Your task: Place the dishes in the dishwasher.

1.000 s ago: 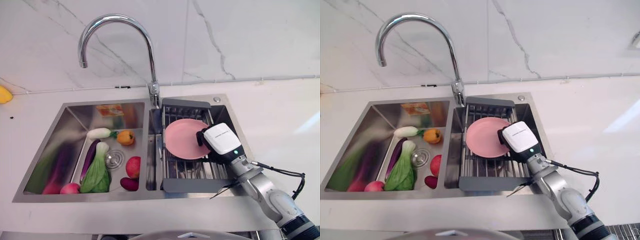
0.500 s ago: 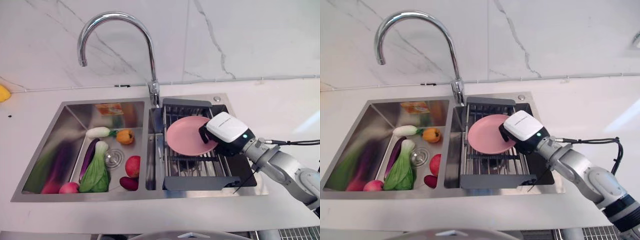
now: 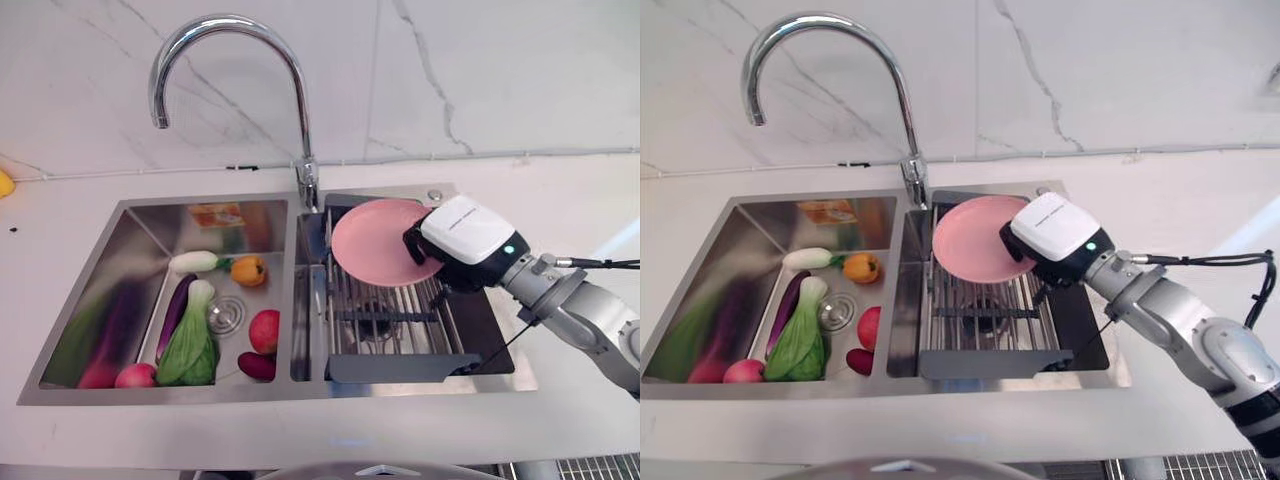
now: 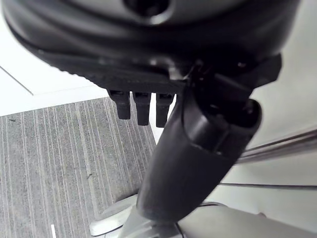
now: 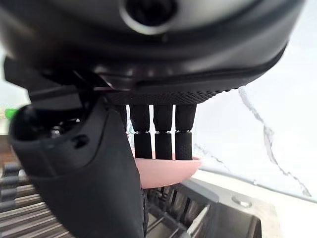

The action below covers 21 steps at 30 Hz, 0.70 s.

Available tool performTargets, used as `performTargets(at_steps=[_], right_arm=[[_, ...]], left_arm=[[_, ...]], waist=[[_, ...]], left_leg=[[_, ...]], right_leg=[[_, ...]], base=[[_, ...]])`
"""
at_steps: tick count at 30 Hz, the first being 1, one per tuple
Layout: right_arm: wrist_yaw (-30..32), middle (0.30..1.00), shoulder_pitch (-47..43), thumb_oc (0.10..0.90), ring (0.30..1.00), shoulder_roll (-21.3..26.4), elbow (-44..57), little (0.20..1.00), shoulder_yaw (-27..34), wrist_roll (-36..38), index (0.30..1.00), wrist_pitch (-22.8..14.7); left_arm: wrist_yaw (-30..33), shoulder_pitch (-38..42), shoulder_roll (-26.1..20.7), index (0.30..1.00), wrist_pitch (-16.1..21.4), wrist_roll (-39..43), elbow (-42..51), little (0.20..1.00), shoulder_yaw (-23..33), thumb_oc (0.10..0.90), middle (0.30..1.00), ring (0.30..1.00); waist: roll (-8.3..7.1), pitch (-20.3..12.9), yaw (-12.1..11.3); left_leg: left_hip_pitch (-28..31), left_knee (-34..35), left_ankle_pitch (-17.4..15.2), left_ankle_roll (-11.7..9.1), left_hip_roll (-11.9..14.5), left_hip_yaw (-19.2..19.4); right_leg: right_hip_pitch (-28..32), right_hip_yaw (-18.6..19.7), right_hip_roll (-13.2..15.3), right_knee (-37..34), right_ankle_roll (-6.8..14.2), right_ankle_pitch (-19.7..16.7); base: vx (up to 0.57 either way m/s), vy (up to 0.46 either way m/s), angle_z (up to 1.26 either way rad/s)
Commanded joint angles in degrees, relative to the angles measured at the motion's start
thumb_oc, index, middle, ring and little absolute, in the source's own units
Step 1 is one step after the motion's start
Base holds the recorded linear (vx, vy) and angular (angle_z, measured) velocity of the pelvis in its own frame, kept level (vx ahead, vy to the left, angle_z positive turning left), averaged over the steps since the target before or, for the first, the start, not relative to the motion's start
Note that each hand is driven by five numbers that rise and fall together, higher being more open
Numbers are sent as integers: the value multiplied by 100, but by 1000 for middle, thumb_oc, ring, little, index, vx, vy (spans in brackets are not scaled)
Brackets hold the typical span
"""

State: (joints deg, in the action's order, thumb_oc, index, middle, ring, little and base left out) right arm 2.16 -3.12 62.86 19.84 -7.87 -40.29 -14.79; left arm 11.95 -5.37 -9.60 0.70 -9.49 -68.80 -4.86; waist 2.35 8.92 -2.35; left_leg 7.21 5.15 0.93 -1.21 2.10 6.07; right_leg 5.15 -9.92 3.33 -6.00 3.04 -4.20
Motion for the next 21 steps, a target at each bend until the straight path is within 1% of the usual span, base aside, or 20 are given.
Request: performTargets(at_steps=[1,6,7,8,9,10,12,14,15,16,17,18,19,20,21], right_arm=[[830,300,-103,400,300,-59,840,300,839,432,300,88],[1107,300,589,400,300,-285,956,300,1812,459,300,167],[1107,300,589,400,300,-285,956,300,1812,459,300,167],[1237,300,1041,400,300,-476,908,300,2382,421,300,250],[1237,300,1041,400,300,-476,908,300,2382,421,300,250],[1319,300,1271,400,300,-606,876,300,2683,403,300,315],[1393,300,1529,400,300,-778,800,300,3001,366,300,413],[1391,300,1550,400,300,-786,812,300,3021,367,300,414],[1398,300,1660,400,300,-904,796,300,3147,326,300,453],[1503,300,1695,400,300,-1082,699,300,3239,202,300,536],[1571,300,1672,400,300,-1169,655,300,3283,119,300,578],[1641,300,1665,400,300,-1259,569,300,3328,45,300,640],[1674,300,1556,400,300,-1310,520,300,3280,20,300,690],[1674,300,1556,400,300,-1310,520,300,3280,20,300,690],[1742,300,1465,400,300,-1338,463,300,3266,-76,300,751]], left_arm=[[28,124,-173,900,30,38,-364,900,-69,800,900,900],[52,120,-174,900,63,47,-320,900,-11,800,900,900],[52,120,-174,900,63,47,-320,900,-11,800,900,900],[41,135,-160,900,72,90,-251,900,39,800,900,900],[41,135,-160,900,72,90,-251,900,39,800,900,900],[51,166,-189,900,75,101,-236,900,44,800,900,900],[41,236,-208,900,71,69,-203,900,36,800,900,900],[40,240,-211,900,71,69,-204,900,27,800,900,900],[5,263,-223,900,65,38,-200,900,34,800,900,900],[9,279,-239,900,98,8,-136,900,46,800,900,900],[12,289,-261,900,121,-24,-135,900,45,800,900,900],[-5,353,-291,900,133,-31,-129,900,53,800,900,900],[10,406,-341,900,143,-14,-112,900,77,800,900,900],[10,406,-341,900,143,-14,-112,900,77,800,900,900],[3,467,-393,900,150,-62,-111,900,51,800,900,900]], waist=[[-263,-314,-46],[-310,-327,38],[-310,-327,38],[-363,-340,154],[-363,-340,154],[-402,-352,207],[-439,-343,337],[-445,-349,316],[-460,-333,367],[-479,-251,484],[-503,-217,520],[-539,-180,601],[-573,-176,596],[-573,-176,596],[-589,-154,638]], left_leg=[[-76,-15,-83,-765,726,-145],[-112,-15,-80,-747,733,-202],[-112,-15,-80,-747,733,-202],[-118,-15,-114,-674,704,-208],[-118,-15,-114,-674,704,-208],[-127,-15,-152,-597,654,-196],[-147,-15,-204,-483,556,-137],[-151,-15,-205,-476,548,-124],[-155,-15,-253,-406,480,-73],[-179,-15,-285,-296,347,-44],[-209,-15,-326,-246,291,91],[-287,-15,-340,-202,230,242],[-379,-15,-314,-173,188,381],[-379,-15,-314,-173,188,381],[-478,-15,-292,-175,186,542]], right_leg=[[449,-322,911,100,771,521],[426,-296,863,100,753,545],[426,-296,863,100,753,545],[390,-204,860,100,762,528],[390,-204,860,100,762,528],[327,-120,896,100,776,466],[205,22,975,116,820,346],[192,36,984,117,826,342],[66,193,1034,170,861,268],[-210,495,1072,257,927,62],[-387,710,1070,229,1000,-113],[-614,930,1117,163,1082,-408],[-850,1165,1113,123,1127,-598],[-850,1165,1113,123,1127,-598],[-1097,1394,1111,100,1196,-817]], base=[[0,0,0],[0,0,0],[20,53,2],[14,49,1],[21,102,6],[3,95,2],[-9,127,-5],[-13,66,-16],[-79,185,-37],[-116,242,-45],[-170,264,-70],[-192,195,-111],[-154,133,-95],[-162,98,-172],[-213,104,-195]])
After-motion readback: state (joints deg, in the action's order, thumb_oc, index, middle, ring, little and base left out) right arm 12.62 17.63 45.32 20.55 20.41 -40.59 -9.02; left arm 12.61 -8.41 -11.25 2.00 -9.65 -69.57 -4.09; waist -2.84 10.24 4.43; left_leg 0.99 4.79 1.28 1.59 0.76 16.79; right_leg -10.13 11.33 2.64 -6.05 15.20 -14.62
